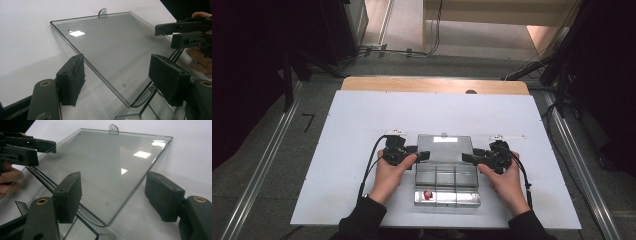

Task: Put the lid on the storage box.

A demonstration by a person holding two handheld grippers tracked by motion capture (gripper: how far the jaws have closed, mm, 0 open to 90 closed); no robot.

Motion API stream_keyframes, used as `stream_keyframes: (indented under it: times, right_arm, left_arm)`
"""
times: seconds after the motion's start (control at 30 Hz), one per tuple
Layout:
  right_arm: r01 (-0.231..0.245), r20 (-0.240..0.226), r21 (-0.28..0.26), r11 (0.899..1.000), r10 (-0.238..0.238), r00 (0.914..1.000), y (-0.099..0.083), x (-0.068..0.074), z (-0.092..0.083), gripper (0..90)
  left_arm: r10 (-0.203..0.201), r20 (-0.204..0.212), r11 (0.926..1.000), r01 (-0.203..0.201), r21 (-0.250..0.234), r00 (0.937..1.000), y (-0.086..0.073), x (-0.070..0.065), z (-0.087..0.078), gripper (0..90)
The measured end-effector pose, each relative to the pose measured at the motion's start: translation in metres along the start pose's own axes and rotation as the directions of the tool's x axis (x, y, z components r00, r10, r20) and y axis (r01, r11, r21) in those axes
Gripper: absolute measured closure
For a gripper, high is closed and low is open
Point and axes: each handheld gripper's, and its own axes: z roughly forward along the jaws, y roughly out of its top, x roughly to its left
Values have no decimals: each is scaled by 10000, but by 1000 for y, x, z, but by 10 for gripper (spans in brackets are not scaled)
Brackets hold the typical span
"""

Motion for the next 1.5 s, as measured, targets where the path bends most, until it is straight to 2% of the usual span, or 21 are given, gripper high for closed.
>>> stream_keyframes:
  times: [0.2,0.4,0.7,0.77,0.93,1.1,1.33,1.5]
  right_arm:
    - [-62,6,28,10000,62,10000,-1,-2,1,284]
    - [-219,-19,117,9997,220,9998,-2,-3,3,293]
    - [-595,-336,189,9980,601,9976,-3,-6,4,322]
    - [-572,-519,156,9982,579,9970,-3,-6,4,348]
    - [-439,-467,72,9990,442,9979,-2,-6,2,375]
    - [-270,-554,-65,9996,266,9981,-2,-5,-1,438]
    - [-2,-587,-327,9995,-17,9983,-1,-4,-5,507]
    - [269,-673,-434,9987,-298,9973,-1,-2,-10,563]
  left_arm:
    - [-53,-238,10000,54,55,9997,-1,1,2,323]
    - [-100,-266,9998,103,140,9996,-2,1,4,336]
    - [-301,21,9993,300,209,9995,-2,4,4,348]
    - [-276,121,9995,274,179,9995,-2,3,4,381]
    - [-228,174,9997,227,105,9996,-2,3,3,413]
    - [-99,242,9999,102,-95,9997,-1,1,0,487]
    - [191,194,9993,-184,-329,9996,0,-1,-4,555]
    - [404,335,9977,-385,-555,9986,0,-2,-9,621]
